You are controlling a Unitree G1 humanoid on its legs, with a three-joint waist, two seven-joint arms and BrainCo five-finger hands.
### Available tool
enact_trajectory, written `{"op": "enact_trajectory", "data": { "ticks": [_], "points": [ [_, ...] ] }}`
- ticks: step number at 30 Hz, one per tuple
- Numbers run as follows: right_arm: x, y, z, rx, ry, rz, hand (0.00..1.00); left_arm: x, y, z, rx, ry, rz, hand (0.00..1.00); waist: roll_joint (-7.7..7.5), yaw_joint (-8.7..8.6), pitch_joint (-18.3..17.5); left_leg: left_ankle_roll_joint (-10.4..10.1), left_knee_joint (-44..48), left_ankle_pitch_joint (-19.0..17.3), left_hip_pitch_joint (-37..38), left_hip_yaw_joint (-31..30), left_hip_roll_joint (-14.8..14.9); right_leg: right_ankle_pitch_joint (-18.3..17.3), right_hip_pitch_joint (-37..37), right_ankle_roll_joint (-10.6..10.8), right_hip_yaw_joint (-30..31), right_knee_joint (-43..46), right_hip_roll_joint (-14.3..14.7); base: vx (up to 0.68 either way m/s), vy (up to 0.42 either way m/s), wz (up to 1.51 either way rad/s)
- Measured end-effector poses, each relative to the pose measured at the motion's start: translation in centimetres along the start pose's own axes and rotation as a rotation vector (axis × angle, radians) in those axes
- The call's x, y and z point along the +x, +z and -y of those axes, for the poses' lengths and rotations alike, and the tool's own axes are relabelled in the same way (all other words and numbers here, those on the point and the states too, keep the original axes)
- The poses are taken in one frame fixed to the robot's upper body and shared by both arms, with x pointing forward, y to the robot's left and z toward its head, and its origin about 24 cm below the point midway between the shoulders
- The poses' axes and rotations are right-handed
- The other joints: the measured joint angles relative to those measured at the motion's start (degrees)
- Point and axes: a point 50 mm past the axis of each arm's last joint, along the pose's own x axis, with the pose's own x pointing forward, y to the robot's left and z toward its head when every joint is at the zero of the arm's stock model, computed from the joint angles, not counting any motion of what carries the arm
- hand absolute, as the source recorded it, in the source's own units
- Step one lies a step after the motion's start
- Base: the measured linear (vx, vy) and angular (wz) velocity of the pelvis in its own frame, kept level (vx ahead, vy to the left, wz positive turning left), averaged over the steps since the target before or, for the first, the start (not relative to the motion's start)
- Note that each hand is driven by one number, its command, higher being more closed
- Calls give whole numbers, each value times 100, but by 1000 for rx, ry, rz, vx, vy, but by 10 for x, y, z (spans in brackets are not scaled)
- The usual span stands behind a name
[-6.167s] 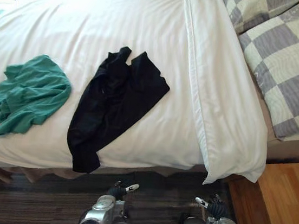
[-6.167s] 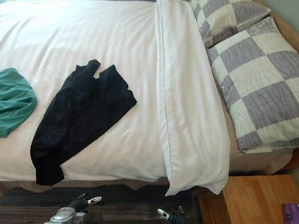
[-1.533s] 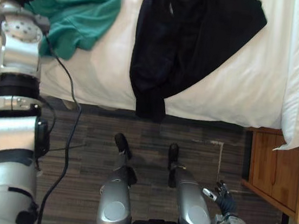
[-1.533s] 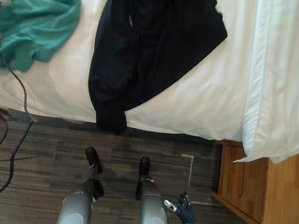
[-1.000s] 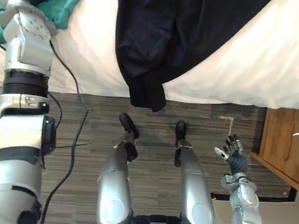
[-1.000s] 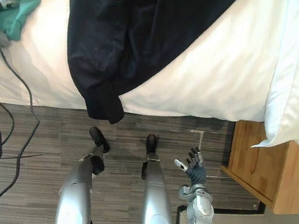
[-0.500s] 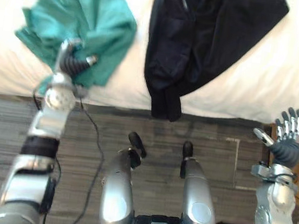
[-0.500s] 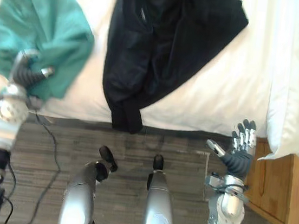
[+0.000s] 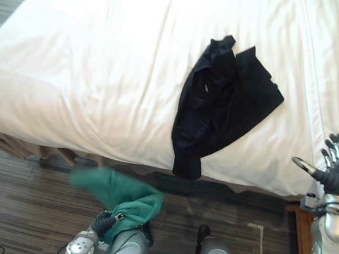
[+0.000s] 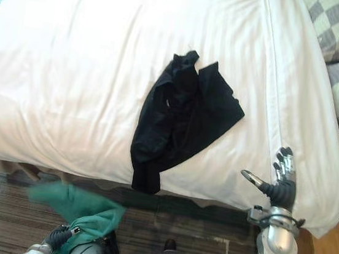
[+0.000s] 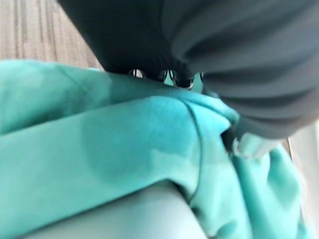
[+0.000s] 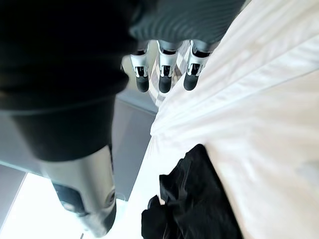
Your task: Tidy the bed and pick cloth on bed and put in laundry
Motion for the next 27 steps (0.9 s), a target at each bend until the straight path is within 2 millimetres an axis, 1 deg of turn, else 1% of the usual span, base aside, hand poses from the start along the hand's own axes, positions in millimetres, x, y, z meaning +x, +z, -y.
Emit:
{"op": "enact_trajectory", "data": {
  "ticks": [3,4,6,7,8,10,11,12,13,14,16,17,18,19,20,22,23,24,25,27],
  "points": [
    [18,-2,-9,-44,29,-34,0,-2,-4,0,0,1,-3,100,-5,69,-63,16,-472,332,58,-133,-146,-1,1,-1,-143,-109,-30,-120,-11,27],
    [31,-2,-15,-74,38,-54,0,-3,-4,-1,-1,4,2,100,12,114,-43,-7,-746,512,55,-202,-200,-1,-46,-1,-222,-161,-21,-158,-16,28],
    [45,-1,-20,-110,38,-69,0,-3,-3,-1,-6,8,8,100,43,166,6,11,-1061,734,96,-261,-231,-34,-122,-69,-285,-147,11,-132,2,19],
    [58,3,-24,-114,34,-73,0,-3,-2,-3,-9,16,13,100,24,226,60,16,-1290,905,120,-265,-234,-14,-203,-81,-299,-138,50,-156,21,21],
    [75,14,-27,-123,20,-53,0,-2,3,-8,-13,33,32,100,31,285,261,19,-1334,1007,72,-370,-221,7,-211,-102,-358,-126,83,-148,23,25],
    [97,32,-23,-140,-6,-22,0,2,13,-13,-3,43,64,100,10,396,475,77,-1333,1068,-71,-437,-195,48,-323,-135,-439,-93,112,-125,29,26],
    [114,48,-18,-154,-29,5,0,4,24,-17,8,51,101,100,14,477,596,88,-1333,1132,-243,-486,-175,109,-459,-143,-450,-94,142,-84,25,18],
    [121,58,-15,-164,-40,23,0,5,31,-19,16,56,127,100,16,511,678,93,-1333,1170,-318,-517,-169,135,-514,-149,-460,-97,156,-66,29,25],
    [133,75,-11,-185,-52,54,0,7,46,-23,26,67,178,100,31,562,840,113,-1332,1237,-443,-567,-162,187,-590,-138,-524,-113,169,-27,21,27],
    [141,89,-9,-193,-62,80,0,8,58,-27,26,77,220,100,52,626,977,128,-1332,1282,-546,-622,-152,240,-615,-138,-590,-139,177,-18,26,28],
    [151,101,-11,-187,-66,93,0,8,74,-32,11,99,281,100,55,701,1149,160,-1331,1325,-659,-701,-148,325,-656,-102,-646,-185,183,18,12,20],
    [153,103,-12,-194,-61,92,0,8,78,-34,5,104,296,100,53,703,1166,168,-1331,1332,-708,-719,-153,326,-700,-102,-666,-182,181,24,8,20],
    [158,107,-11,-217,-58,85,0,7,89,-38,11,113,339,100,71,760,1191,186,-1331,1357,-861,-748,-163,349,-826,-79,-707,-176,175,43,6,21],
    [162,109,-8,-243,-63,77,0,6,99,-42,22,109,372,100,107,815,1226,199,-1330,1375,-962,-784,-176,365,-912,-63,-743,-177,167,53,4,21],
    [163,110,-6,-261,-66,72,0,6,104,-43,27,106,383,100,133,833,1261,227,-1330,1396,-985,-804,-182,365,-922,-63,-764,-175,157,60,5,18],
    [168,113,-2,-295,-63,52,0,5,113,-51,17,92,419,100,239,863,1331,249,-1330,1412,-1093,-872,-231,364,-1001,-61,-804,-164,113,77,13,15],
    [170,113,-2,-304,-56,46,0,4,115,-53,26,89,428,100,254,862,1340,250,-1330,1412,-1140,-878,-234,364,-1044,-60,-815,-163,108,77,11,10],
    [171,112,1,-335,-42,25,0,3,122,-58,45,80,448,100,300,902,1376,267,-1329,1426,-1220,-887,-238,364,-1130,-60,-826,-146,104,58,4,7],
    [172,105,5,-379,-31,-22,0,3,131,-61,44,67,477,100,342,960,1405,266,-1328,1440,-1302,-894,-239,363,-1227,-60,-833,-103,97,55,5,6],
    [174,99,8,-408,-26,-61,0,3,139,-63,55,59,508,100,403,994,1444,274,-1327,1456,-1379,-917,-247,355,-1314,-66,-883,-52,86,40,6,8]
  ]
}}
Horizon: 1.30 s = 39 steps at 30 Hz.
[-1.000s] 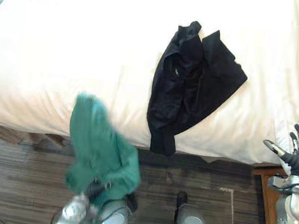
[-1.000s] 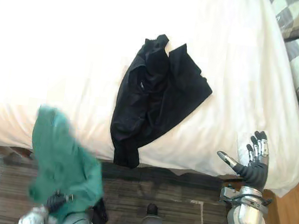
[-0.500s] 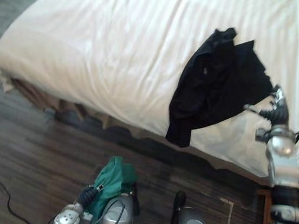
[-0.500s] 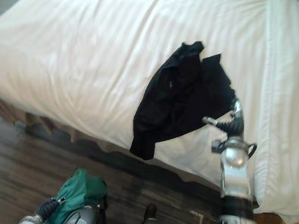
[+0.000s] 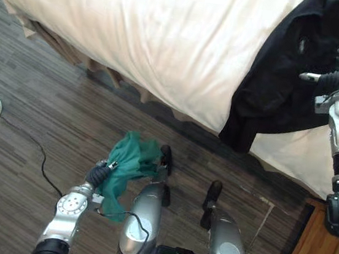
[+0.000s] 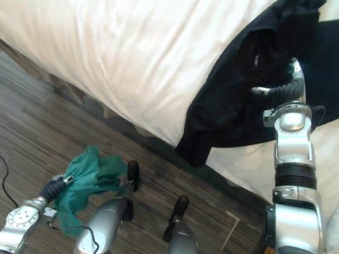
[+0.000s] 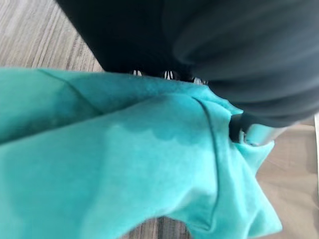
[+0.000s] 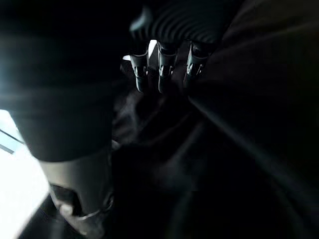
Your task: Tidy the bed and pick cloth on bed and put in laundry
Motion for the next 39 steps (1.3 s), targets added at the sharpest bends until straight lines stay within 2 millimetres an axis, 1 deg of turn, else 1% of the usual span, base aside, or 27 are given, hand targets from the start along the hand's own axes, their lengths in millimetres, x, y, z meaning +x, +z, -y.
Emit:
{"op": "enact_trajectory", "data": {
  "ticks": [3,4,7,11,13,15,16,17,19,20,22,23,24,25,27,28,29,31,32,35,36,38,39],
  "points": [
    [3,-2,4,-62,12,-17,0,5,7,-1,8,-14,36,100,47,-34,32,-6,1,-5,-106,-74,-75,-177,-200,-1,-49,290,-91,49,23,17],
    [3,-5,7,-88,20,-28,100,9,10,-1,8,-15,44,100,60,-31,40,-53,1,-41,-123,-121,-82,-243,-266,-36,-96,388,-109,21,12,20],
    [4,-7,10,-103,22,-38,100,14,13,-2,9,-12,57,100,59,-29,39,-73,1,-31,-200,-170,-93,-376,-374,-67,-156,543,-141,9,-13,17],
    [5,-14,18,-12,-3,-38,100,15,9,1,-3,-19,38,100,56,-55,36,-95,1,-14,-203,-207,-97,-414,-402,-73,-187,633,-156,12,-13,3],
    [4,-16,19,26,-6,-32,100,16,8,4,-8,-22,37,100,50,-88,32,-108,1,-4,-196,-227,-95,-413,-387,-69,-200,634,-151,43,-23,4],
    [2,-23,13,104,2,-33,100,16,6,9,-25,-28,36,100,24,-139,-8,-108,2,-1,-158,-228,-91,-407,-341,-57,-203,606,-143,65,-29,1],
    [0,-28,6,163,10,-30,100,15,4,15,-39,-35,30,100,16,-178,-15,-107,2,0,-68,-227,-93,-398,-233,-42,-206,562,-138,75,-27,-3],
    [-2,-30,3,188,10,-31,100,15,3,18,-43,-39,28,100,14,-181,-16,-107,2,-1,-26,-221,-93,-398,-195,-42,-201,552,-139,108,-40,-8],
    [-12,-48,-20,321,39,-50,100,12,1,32,-70,-57,32,100,-24,-218,-43,-131,1,-31,251,-128,-95,-401,74,-44,-180,497,-142,110,-45,-18],
    [-15,-51,-25,346,45,-52,100,11,1,35,-71,-59,34,100,-43,-233,-74,-144,1,-42,273,-114,-95,-406,93,-44,-179,487,-139,101,-47,-19],
    [-33,-68,-55,512,60,-75,100,6,-2,51,-92,-64,34,100,-80,-353,-106,-214,1,-97,520,-90,-93,-493,323,-23,-139,478,-120,114,-73,-11],
    [-38,-73,-62,545,62,-83,100,5,-3,55,-102,-64,28,100,-85,-363,-109,-231,1,-110,597,-79,-88,-511,375,-30,-115,479,-115,104,-86,-21],
    [-51,-82,-78,599,75,-103,100,4,-8,64,-100,-69,4,100,-94,-367,-116,-287,0,-153,805,-4,-62,-530,542,-34,-49,475,-98,76,-76,-37],
    [-64,-90,-95,622,100,-127,100,-1,-14,72,-102,-74,-23,100,-122,-391,-220,-320,0,-204,953,70,-36,-562,650,-33,10,452,-82,80,-81,-38],
    [-80,-103,-113,642,127,-172,100,-6,-23,80,-120,-84,-57,100,-122,-488,-421,-353,-2,-247,1053,90,-6,-575,772,-48,21,372,-50,90,-75,-24],
    [-99,-116,-131,651,163,-226,100,-12,-33,86,-120,-93,-94,100,-137,-540,-649,-401,-6,-307,1222,187,36,-584,915,-54,98,278,-12,109,-77,-31],
    [-105,-120,-137,649,179,-246,100,-14,-37,88,-126,-92,-113,100,-129,-542,-709,-406,-7,-347,1326,234,47,-584,997,-55,157,231,4,124,-80,-46],
    [-132,-139,-155,613,239,-319,100,-20,-54,96,-153,-89,-189,100,-89,-614,-997,-437,-34,-470,1644,371,69,-584,1330,-54,249,43,30,102,-45,-36],
    [-139,-144,-158,611,250,-339,100,-23,-59,98,-157,-86,-208,100,-88,-641,-1072,-449,-41,-498,1701,384,71,-584,1393,-54,267,-4,34,97,-32,-24],
    [-179,-171,-177,561,322,-450,100,-38,-85,102,-168,-86,-324,100,-115,-773,-1456,-520,-47,-634,2011,491,87,-576,1781,-45,294,-275,55,127,-32,-16],
    [-186,-176,-180,553,337,-474,100,-41,-89,102,-169,-87,-346,100,-127,-792,-1494,-535,-49,-660,2083,519,88,-577,1864,-45,301,-310,55,122,-27,-17],
    [-216,-194,-191,540,373,-584,100,-45,-99,103,-172,-68,-388,100,-161,-814,-1603,-599,-51,-739,2287,584,103,-576,2097,-46,329,-409,69,109,-28,-16],
    [-223,-199,-194,537,380,-610,100,-45,-100,103,-171,-61,-395,100,-173,-818,-1621,-616,-52,-753,2334,632,109,-576,2146,-46,342,-435,74,79,-29,-21]
  ]
}}
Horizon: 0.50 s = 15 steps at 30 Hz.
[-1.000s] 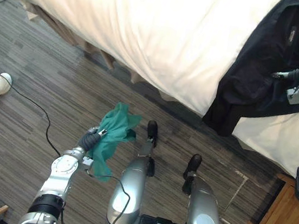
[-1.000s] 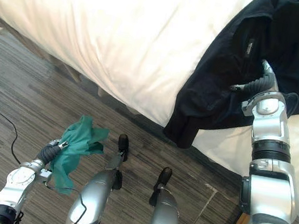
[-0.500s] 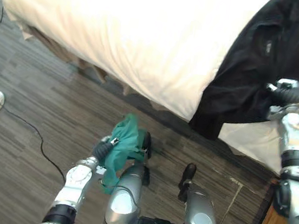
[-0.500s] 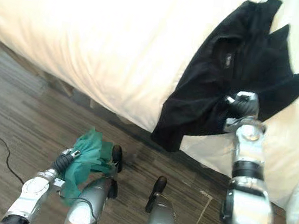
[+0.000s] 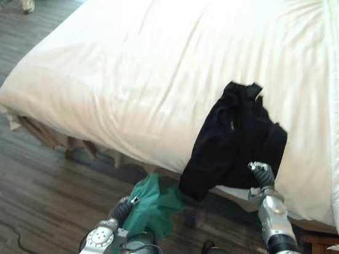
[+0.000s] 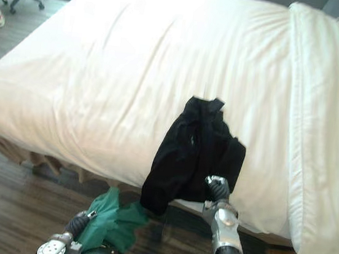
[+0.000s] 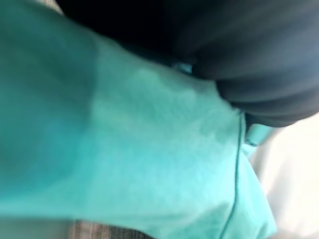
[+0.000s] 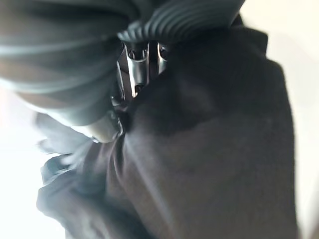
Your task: Tidy the bed and pick cloth on bed and put in laundry
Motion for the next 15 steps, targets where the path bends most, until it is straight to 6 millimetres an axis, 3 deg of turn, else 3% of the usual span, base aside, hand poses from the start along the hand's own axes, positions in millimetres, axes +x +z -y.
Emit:
{"op": "enact_trajectory", "data": {
  "ticks": [2,7,10,15],
  "points": [
    [-12,-31,-3,-14,6,-107,100,3,-5,0,-29,42,-31,100,-5,-2,-60,-56,-2,-58,144,100,25,0,97,0,109,-38,20,56,-27,-25],
    [-39,-77,-5,-22,23,-268,100,4,-12,3,-51,83,-72,100,4,-127,-110,-113,-3,-118,333,231,85,3,213,-1,116,-37,59,28,-32,-15],
    [-48,-90,-7,-13,30,-310,100,5,-13,6,-55,83,-88,100,-8,-156,-116,-125,-3,-126,410,336,120,6,227,-3,178,-32,86,-4,-30,-16],
    [-50,-90,-10,-22,60,-291,100,6,-17,10,-63,93,-122,100,-33,-219,-158,-140,-4,-139,489,370,118,8,280,-3,232,-33,81,-38,-15,-8]
  ]
}}
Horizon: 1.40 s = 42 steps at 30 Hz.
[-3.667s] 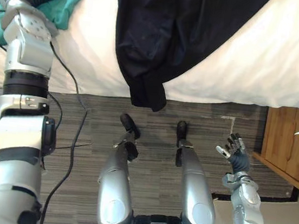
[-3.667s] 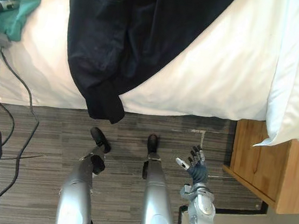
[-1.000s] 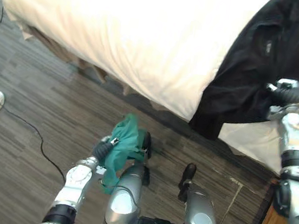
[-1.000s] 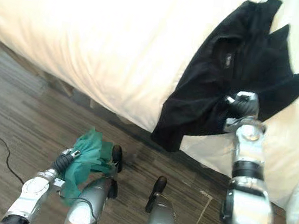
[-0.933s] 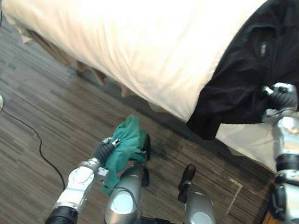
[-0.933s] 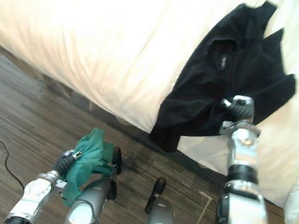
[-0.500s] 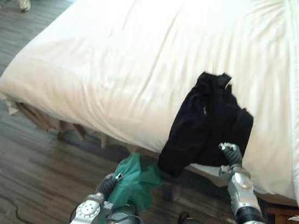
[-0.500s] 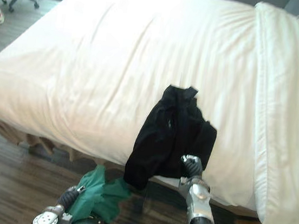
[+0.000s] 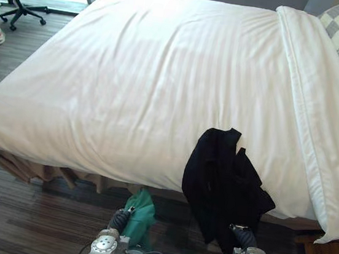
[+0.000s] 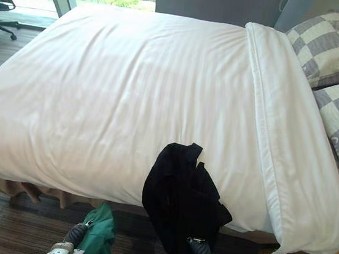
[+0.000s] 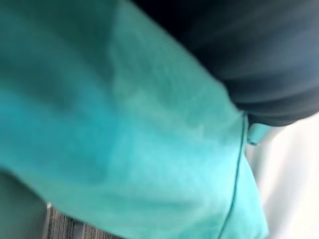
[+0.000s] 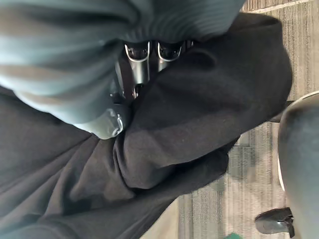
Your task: Tidy the bed and pick cloth on bed and put in laundry
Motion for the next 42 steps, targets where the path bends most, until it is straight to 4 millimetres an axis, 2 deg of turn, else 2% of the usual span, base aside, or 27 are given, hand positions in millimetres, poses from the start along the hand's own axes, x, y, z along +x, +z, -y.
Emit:
{"op": "enact_trajectory", "data": {
  "ticks": [5,12,20,23,25,27,28,29,33,34,35,38,42],
  "points": [
    [0,3,-2,-10,4,31,100,-1,-4,0,0,2,-27,100,-38,-69,-56,7,0,-4,-1,-8,-16,12,-11,4,21,-1,-12,-37,-9,-2],
    [0,6,-1,-14,-21,52,100,0,-5,0,0,0,-42,100,-18,-85,-67,36,2,-23,-7,-2,-26,19,-38,7,55,-9,-18,-9,-3,-2],
    [2,28,-6,145,24,166,100,0,-6,1,-4,-7,-62,100,31,-127,-96,34,4,-24,-3,26,-22,24,-52,0,82,1,-6,-2,-1,-1],
    [2,55,-10,200,68,285,100,0,-6,3,-10,-11,-71,100,91,-134,-131,45,4,-14,1,131,-11,73,-116,-11,207,7,4,-24,-4,-16],
    [-4,89,-16,222,121,432,100,0,-6,7,13,-29,-84,100,128,-191,-154,64,3,-1,13,147,-9,119,-122,-22,233,11,6,-44,-8,-7],
    [-9,109,-19,222,146,511,100,0,-2,8,11,-32,-70,100,129,-219,-154,80,3,10,10,147,-9,133,-131,-20,237,13,4,-76,-10,-4],
    [-15,131,-21,216,177,595,100,0,-2,8,8,-32,-69,100,129,-224,-155,98,2,23,5,150,-9,157,-149,-20,241,21,2,-95,-9,-5],
    [-16,137,-22,212,187,613,100,0,-2,8,7,-32,-68,100,128,-227,-155,103,2,27,0,151,-10,159,-161,-19,245,27,0,-82,-7,-6],
    [-30,180,-23,166,246,763,100,0,-3,7,-15,-26,-76,100,126,-226,-156,131,2,35,-20,154,-25,175,-231,-2,291,54,-15,-83,1,-4],
    [-37,199,-25,148,270,818,100,0,-3,7,-15,-26,-75,100,128,-222,-164,127,2,25,-51,150,-28,179,-268,4,302,53,-18,-61,-1,-1],
    [-39,203,-25,139,278,832,100,0,-3,7,-15,-26,-75,100,129,-222,-172,130,2,27,-68,147,-29,179,-283,4,302,53,-19,-40,-3,1],
    [-50,238,-27,81,314,919,100,-1,-3,7,-17,-27,-69,100,129,-205,-184,161,3,41,-121,109,-51,192,-309,19,295,42,-33,-16,0,6],
    [-55,267,-29,37,315,966,100,-1,-2,6,-17,-27,-58,100,133,-190,-190,221,4,82,-182,24,-82,211,-310,41,230,33,-53,25,-3,11]
  ]
}}
